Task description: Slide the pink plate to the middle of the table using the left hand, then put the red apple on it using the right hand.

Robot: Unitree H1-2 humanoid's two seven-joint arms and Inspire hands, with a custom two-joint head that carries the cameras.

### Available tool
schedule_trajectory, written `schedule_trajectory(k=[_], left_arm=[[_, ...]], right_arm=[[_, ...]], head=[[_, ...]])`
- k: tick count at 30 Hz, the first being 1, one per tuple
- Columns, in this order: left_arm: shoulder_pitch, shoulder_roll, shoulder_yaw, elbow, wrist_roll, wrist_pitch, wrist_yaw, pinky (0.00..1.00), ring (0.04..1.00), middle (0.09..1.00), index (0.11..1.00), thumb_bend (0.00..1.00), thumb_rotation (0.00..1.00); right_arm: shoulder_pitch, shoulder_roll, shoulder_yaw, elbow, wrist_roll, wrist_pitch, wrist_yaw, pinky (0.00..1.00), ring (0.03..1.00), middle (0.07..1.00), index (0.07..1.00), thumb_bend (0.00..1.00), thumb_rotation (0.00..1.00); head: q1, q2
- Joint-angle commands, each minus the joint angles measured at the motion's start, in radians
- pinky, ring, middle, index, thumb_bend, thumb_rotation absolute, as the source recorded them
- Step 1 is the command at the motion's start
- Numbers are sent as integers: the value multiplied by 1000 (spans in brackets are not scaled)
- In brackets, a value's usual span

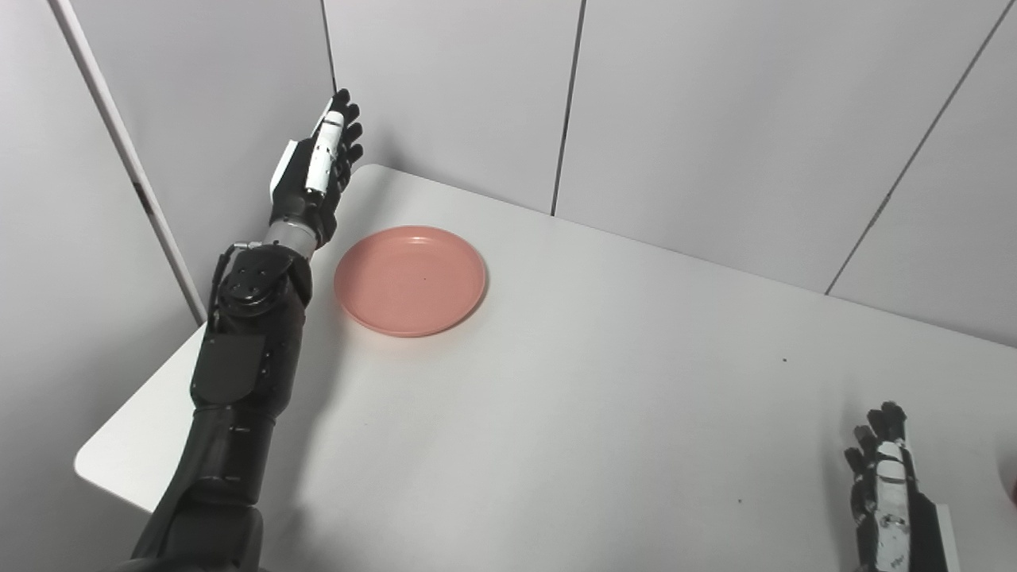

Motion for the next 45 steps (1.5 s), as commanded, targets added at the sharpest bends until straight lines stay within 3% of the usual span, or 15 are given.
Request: schedule_trajectory(k=[1, 13, 21, 45], left_arm=[[-44, 40, 14, -12, -14, -48, -10, 1000, 1000, 1000, 983, 354, 1000], [-49, 39, 29, 100, -51, -69, -11, 987, 972, 963, 936, 326, 1000], [-60, 49, 31, 187, -67, -108, -21, 999, 982, 975, 951, 318, 1000], [-34, 84, 26, 254, -38, -138, -20, 978, 969, 958, 928, 311, 1000]], right_arm=[[-17, -1, -7, -30, 11, -6, 7, 1000, 1000, 1000, 1000, 65, 1000], [-16, -1, -7, -49, 12, 14, 7, 1000, 1000, 1000, 1000, 53, 1000], [-15, 0, -11, -50, 14, 13, 6, 1000, 1000, 1000, 1000, 54, 1000], [-17, -7, -14, -56, 25, 25, 6, 1000, 1000, 1000, 1000, 32, 1000]], head=[[-1, 1], [2, 6], [5, 5], [21, 3]])
